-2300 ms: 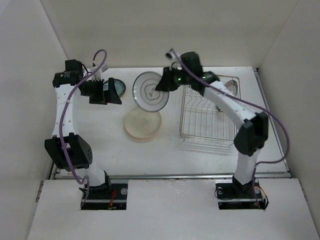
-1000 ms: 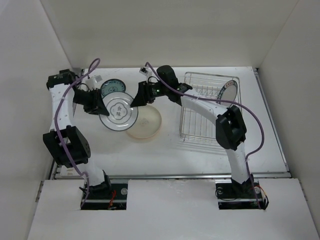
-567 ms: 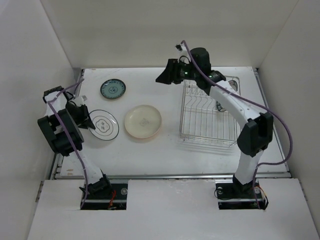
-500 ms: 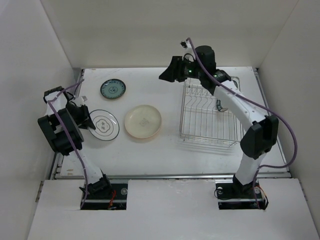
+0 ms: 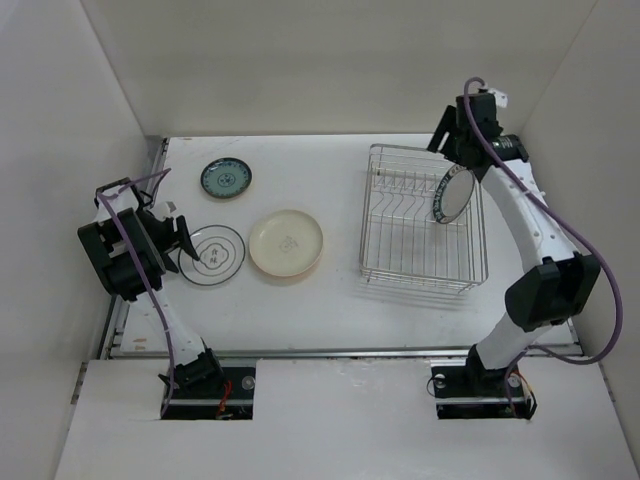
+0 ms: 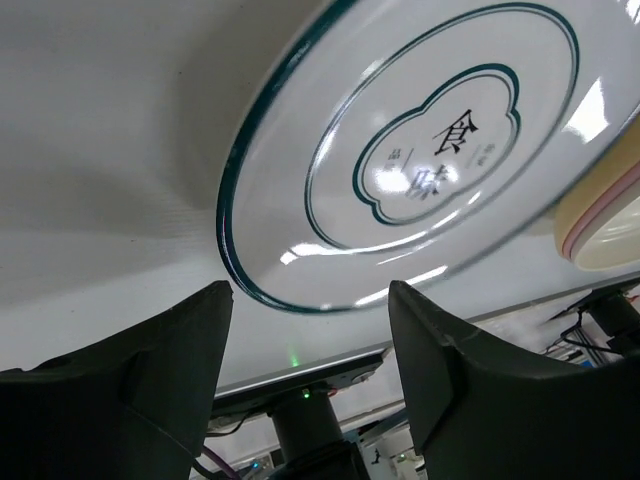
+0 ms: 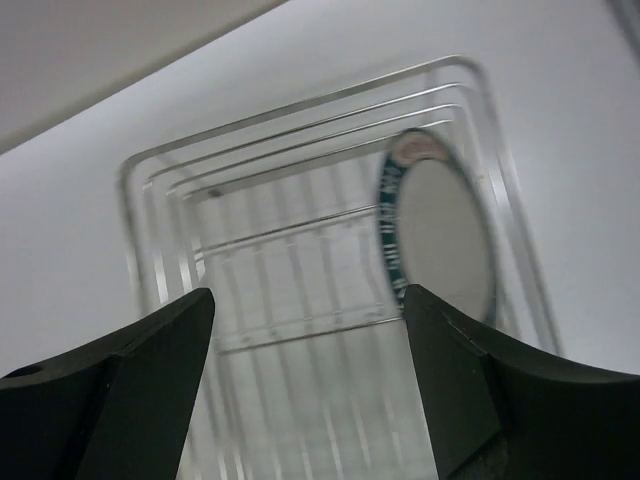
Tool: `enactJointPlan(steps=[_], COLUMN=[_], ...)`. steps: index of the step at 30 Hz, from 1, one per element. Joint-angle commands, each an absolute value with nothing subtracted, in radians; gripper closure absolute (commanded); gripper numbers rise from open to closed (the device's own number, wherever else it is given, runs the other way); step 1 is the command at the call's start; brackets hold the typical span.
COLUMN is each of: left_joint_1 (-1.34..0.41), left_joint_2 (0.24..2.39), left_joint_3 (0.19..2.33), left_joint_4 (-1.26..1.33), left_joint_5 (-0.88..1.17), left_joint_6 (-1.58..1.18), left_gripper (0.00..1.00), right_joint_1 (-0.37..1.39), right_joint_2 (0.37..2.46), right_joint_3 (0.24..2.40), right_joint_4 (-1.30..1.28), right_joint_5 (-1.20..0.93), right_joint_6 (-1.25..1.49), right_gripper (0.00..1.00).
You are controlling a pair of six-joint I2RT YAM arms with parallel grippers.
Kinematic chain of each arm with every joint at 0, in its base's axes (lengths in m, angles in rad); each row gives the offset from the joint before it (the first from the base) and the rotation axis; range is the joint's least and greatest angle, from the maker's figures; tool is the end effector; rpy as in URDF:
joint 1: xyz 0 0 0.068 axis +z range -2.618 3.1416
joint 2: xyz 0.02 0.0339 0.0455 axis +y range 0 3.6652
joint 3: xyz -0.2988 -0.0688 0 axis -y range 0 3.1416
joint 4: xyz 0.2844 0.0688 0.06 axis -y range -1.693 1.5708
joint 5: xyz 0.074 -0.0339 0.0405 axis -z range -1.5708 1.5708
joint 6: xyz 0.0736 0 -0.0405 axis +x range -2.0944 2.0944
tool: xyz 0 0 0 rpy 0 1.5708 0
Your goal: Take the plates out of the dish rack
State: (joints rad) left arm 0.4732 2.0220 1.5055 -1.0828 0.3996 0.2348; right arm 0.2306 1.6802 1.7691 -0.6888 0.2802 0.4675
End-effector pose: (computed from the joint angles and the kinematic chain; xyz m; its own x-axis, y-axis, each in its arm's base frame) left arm 0.3897 0.1674 0.1524 -0.9653 -0.2535 -0.0628 -0.2109 0.8986 -0.3849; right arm 0.4428 0.0830 0.4138 -0.4895 0.3299 -0.8072 0.2500 0.9399 0.2326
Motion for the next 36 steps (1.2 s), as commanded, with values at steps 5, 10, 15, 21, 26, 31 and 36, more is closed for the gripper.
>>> enactJointPlan(steps=[5, 10, 15, 21, 26, 31, 36], left_joint_1=[0.479, 0.479, 0.479, 0.433, 0.373, 0.272, 0.18], left_joint_2=[1.957, 1.87, 1.798, 1.717, 1.635, 1.592, 1.583], left_joint_3=[1.546, 1.574, 1.595, 1.624, 1.624, 1.67, 1.721], left_joint_4=[-1.111, -1.12, -1.138, -1.186, -1.177, -1.186, -1.221], left_joint_5=[0.367, 0.357, 0.348, 0.339, 0.296, 0.233, 0.219], left_joint_6=[0.207, 0.198, 0.198, 0.232, 0.241, 0.252, 0.261], left_gripper=[0.39, 0.38, 0.38, 0.38, 0.38, 0.38, 0.37], right_joint_1=[0.104, 0.043, 0.032, 0.023, 0.023, 0.072, 0.158], right_joint_2=[1.591, 1.669, 1.785, 1.858, 1.813, 1.726, 1.648], right_joint_3=[1.711, 1.7, 1.667, 1.678, 1.678, 1.732, 1.87], right_joint_4=[-0.761, -0.761, -0.724, -0.695, -0.696, -0.745, -0.813], right_joint_5=[0.575, 0.431, 0.42, 0.35, 0.376, 0.562, 0.739], right_joint_6=[0.482, 0.462, 0.462, 0.462, 0.434, 0.348, 0.305], right_gripper=[0.17, 0.17, 0.21, 0.51, 0.95, 1.0, 1.0])
